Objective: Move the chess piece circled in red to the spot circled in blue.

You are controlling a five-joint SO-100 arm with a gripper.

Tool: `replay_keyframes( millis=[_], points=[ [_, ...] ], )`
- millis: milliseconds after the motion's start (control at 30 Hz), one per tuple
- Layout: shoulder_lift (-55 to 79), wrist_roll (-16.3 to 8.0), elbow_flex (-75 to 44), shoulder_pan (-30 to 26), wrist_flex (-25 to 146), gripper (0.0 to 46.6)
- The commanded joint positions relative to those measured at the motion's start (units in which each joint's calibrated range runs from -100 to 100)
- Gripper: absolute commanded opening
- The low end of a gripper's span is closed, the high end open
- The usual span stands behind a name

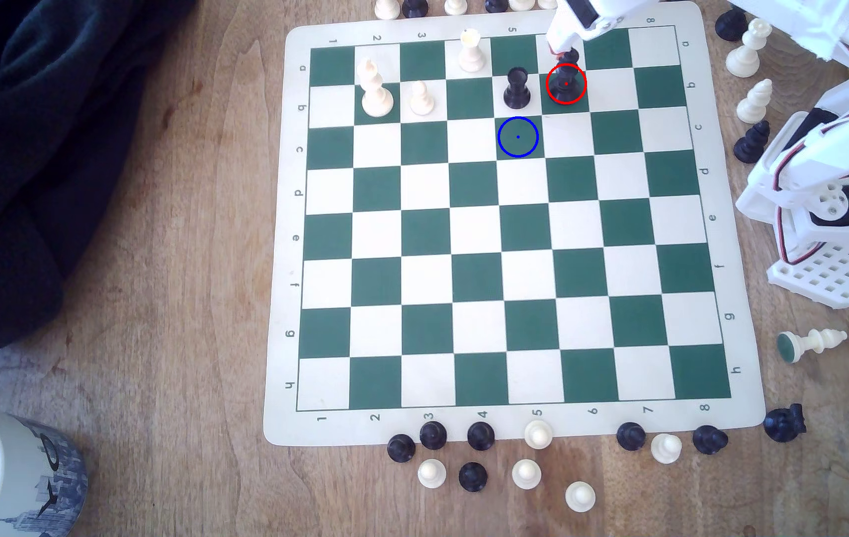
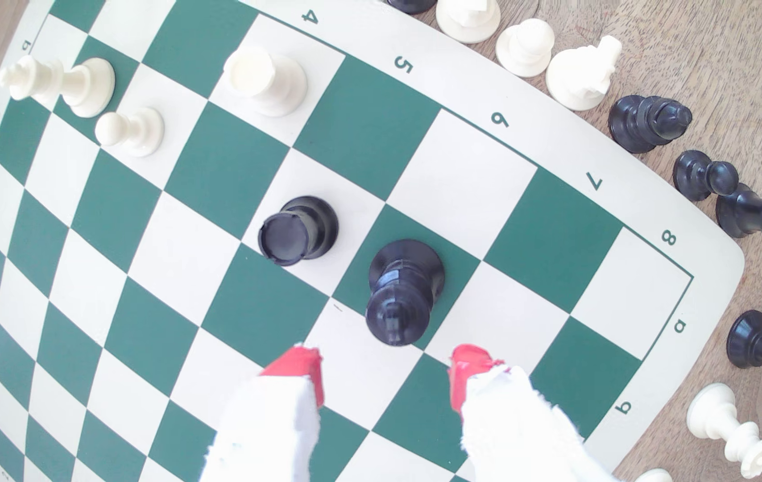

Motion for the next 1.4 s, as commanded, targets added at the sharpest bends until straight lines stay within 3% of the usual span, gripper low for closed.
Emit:
replay_keyframes(
  millis=[0, 1167, 1367],
  points=[
    [0.0, 0.4, -0.4, 0.8, -1.4, 16.3],
    [4.9, 0.1, 6.7, -1.0, -12.3, 14.1],
    [4.3, 0.1, 6.5, -0.9, -13.2, 12.0]
  ],
)
